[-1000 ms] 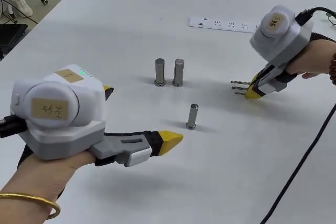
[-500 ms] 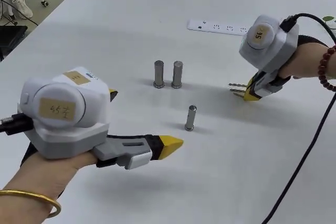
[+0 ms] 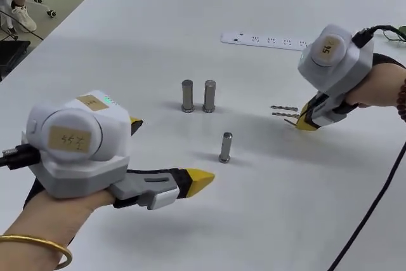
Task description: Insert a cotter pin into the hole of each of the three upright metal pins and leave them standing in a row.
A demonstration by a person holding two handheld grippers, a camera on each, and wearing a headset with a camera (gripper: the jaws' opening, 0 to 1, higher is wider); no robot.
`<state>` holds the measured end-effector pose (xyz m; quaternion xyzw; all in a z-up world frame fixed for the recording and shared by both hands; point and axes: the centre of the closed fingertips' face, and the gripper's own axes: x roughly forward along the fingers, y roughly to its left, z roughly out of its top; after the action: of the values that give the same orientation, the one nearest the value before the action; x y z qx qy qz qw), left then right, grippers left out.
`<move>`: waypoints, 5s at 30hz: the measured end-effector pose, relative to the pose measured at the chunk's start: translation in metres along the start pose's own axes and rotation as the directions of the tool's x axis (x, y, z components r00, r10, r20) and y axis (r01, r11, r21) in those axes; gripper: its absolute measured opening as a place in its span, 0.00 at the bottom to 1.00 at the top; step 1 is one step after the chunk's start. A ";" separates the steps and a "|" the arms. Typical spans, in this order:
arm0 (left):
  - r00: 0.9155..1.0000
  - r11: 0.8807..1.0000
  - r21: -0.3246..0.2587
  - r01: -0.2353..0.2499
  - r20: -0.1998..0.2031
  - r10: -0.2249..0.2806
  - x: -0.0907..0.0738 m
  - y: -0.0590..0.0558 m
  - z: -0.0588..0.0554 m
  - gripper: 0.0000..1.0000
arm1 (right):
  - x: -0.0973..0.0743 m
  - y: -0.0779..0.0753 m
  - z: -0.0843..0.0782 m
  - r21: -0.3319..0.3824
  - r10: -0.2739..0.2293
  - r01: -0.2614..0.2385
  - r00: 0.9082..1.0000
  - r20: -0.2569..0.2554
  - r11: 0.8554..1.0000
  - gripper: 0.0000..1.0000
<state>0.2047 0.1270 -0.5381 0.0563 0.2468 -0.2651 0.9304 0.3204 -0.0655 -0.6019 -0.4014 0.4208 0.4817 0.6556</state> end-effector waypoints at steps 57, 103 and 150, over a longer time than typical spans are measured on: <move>0.956 0.916 -0.274 0.292 0.056 -0.288 0.014 -0.086 0.025 0.12 | -0.061 0.140 0.088 -0.367 0.093 0.102 0.875 0.475 0.924 0.00; 0.947 0.932 -0.178 0.315 0.116 -0.298 0.005 -0.078 0.030 0.00 | -0.067 0.147 0.097 -0.224 0.111 0.023 0.817 0.566 0.974 0.02; 0.848 0.822 0.266 0.504 0.027 -0.529 -0.014 -0.118 0.021 0.00 | -0.074 0.190 0.084 -0.155 0.388 -0.375 0.692 0.609 0.914 0.00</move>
<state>0.1419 0.0282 -0.5096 0.0904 0.1707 -0.5385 0.8202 0.1367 0.0314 -0.5280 -0.1274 0.2473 0.7166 0.6396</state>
